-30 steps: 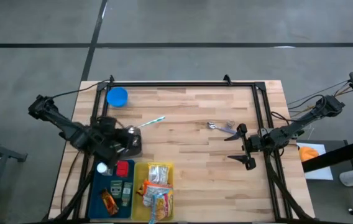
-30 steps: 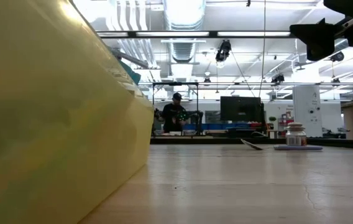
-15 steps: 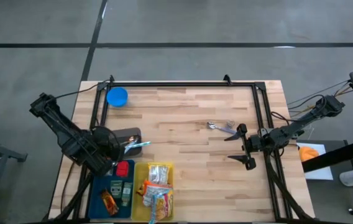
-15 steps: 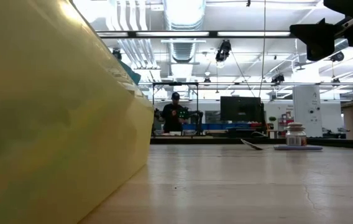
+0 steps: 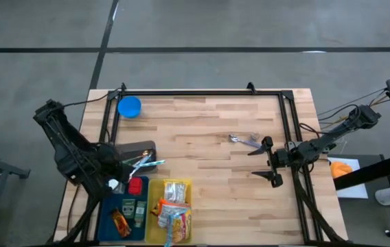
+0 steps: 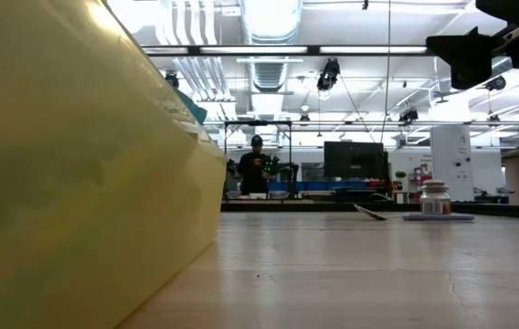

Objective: Pick & Place Food Item
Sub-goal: Put the patterned blue spoon into the gray bin

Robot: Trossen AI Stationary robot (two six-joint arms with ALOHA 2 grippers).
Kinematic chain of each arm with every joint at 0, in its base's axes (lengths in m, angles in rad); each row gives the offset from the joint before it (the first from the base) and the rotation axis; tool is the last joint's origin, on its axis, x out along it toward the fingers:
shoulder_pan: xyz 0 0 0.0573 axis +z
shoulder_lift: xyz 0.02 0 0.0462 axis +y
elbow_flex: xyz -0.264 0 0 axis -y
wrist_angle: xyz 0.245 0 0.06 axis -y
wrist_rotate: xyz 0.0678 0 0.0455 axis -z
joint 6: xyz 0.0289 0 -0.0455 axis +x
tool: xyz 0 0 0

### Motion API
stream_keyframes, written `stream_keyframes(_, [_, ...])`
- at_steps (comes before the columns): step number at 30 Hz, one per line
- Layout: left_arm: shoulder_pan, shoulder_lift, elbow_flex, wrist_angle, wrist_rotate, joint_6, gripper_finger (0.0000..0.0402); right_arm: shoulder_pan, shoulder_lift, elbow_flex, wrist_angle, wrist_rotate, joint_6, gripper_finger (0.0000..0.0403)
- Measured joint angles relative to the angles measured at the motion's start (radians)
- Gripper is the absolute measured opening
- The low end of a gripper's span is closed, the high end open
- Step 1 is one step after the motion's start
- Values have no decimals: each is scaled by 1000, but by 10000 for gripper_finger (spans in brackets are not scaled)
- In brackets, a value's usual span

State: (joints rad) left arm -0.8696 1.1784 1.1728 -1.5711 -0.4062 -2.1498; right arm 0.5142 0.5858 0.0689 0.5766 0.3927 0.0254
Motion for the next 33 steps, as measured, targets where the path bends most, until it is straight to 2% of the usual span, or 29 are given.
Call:
stream_keyframes(5, [-22, -60, 0, 0, -78, 35, 10, 0, 0, 0, 0, 0, 0, 338])
stream_keyframes(12, [-24, -165, 0, 0, -19, 194, 10, 0, 0, 0, 0, 0, 0, 338])
stream_keyframes(19, [-24, -265, 0, 0, -16, 405, 10, 0, 0, 0, 0, 0, 0, 338])
stream_keyframes(25, [-24, -286, -1, 0, -13, 552, 10, 0, 0, 0, 0, 0, 0, 338])
stream_keyframes(29, [-24, -285, -9, 0, 28, 673, 10, 0, 0, 0, 0, 0, 0, 338])
stream_keyframes(33, [-24, -287, -39, 1, 44, 715, 10, 0, 0, 0, 0, 0, 0, 338])
